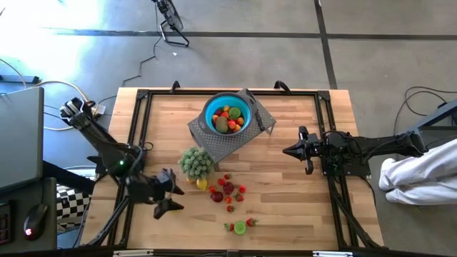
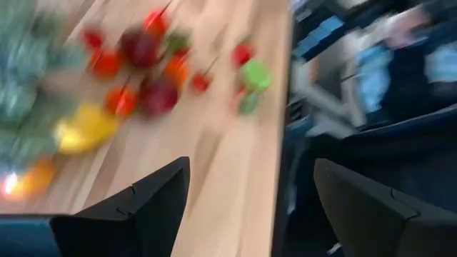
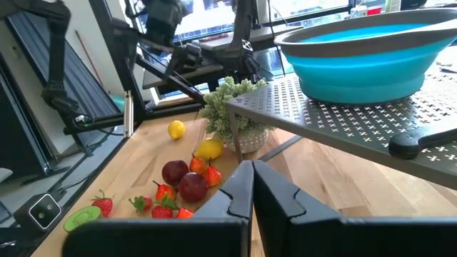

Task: Pick & Place Fruit
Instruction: Put the lemon into the blue strainer bowl on the shelf

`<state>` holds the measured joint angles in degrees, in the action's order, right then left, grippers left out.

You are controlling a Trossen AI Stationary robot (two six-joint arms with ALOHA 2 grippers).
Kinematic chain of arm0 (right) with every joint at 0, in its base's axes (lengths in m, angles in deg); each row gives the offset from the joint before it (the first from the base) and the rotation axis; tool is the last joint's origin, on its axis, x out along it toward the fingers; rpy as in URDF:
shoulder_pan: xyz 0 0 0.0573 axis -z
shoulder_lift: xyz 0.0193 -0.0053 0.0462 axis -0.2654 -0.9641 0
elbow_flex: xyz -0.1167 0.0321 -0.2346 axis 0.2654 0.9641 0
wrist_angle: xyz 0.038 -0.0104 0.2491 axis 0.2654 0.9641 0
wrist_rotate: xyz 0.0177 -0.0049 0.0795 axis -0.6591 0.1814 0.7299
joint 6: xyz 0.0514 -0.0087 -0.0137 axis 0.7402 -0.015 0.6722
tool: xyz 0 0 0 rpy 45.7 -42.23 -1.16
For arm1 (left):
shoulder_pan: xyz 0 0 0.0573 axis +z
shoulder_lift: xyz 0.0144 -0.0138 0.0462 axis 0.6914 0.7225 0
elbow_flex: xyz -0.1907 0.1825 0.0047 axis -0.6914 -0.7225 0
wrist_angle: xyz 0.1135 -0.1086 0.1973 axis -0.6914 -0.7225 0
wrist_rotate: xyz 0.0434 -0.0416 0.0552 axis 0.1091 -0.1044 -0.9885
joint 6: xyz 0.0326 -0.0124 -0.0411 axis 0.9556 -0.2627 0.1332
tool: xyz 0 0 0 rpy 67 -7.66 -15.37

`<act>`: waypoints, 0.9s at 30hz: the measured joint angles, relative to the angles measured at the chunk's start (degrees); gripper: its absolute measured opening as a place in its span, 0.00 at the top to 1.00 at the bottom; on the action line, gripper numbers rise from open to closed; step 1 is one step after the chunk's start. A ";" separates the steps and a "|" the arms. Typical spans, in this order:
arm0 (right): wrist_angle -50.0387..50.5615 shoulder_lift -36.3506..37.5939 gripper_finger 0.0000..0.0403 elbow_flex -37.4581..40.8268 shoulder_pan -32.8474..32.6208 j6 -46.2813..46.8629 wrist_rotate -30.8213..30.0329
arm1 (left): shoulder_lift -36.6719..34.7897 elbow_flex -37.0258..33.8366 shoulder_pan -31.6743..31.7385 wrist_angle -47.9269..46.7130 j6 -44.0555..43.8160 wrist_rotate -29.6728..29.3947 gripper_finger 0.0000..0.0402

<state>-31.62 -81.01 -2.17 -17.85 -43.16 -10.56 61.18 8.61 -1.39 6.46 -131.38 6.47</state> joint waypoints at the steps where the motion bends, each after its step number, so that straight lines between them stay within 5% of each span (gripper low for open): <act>1: 0.00 0.00 0.99 0.00 0.00 0.00 0.00 | 1.55 1.12 -0.40 -2.28 -2.36 0.01 0.27; 14: -0.02 0.00 0.99 0.02 -0.02 0.13 0.02 | 19.96 12.09 -4.05 -9.67 -8.75 4.87 0.27; 18: 0.02 0.00 0.99 0.02 0.00 1.42 0.00 | 22.65 12.10 -4.02 -16.19 -12.95 10.85 0.27; 27: 0.89 -0.04 0.99 0.02 -0.02 1.53 0.02 | 24.32 12.05 -4.00 -25.87 -13.41 11.05 0.27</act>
<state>-30.73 -81.05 -2.14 -17.87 -41.63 -10.54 85.50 20.67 -5.38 -19.41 -144.79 17.51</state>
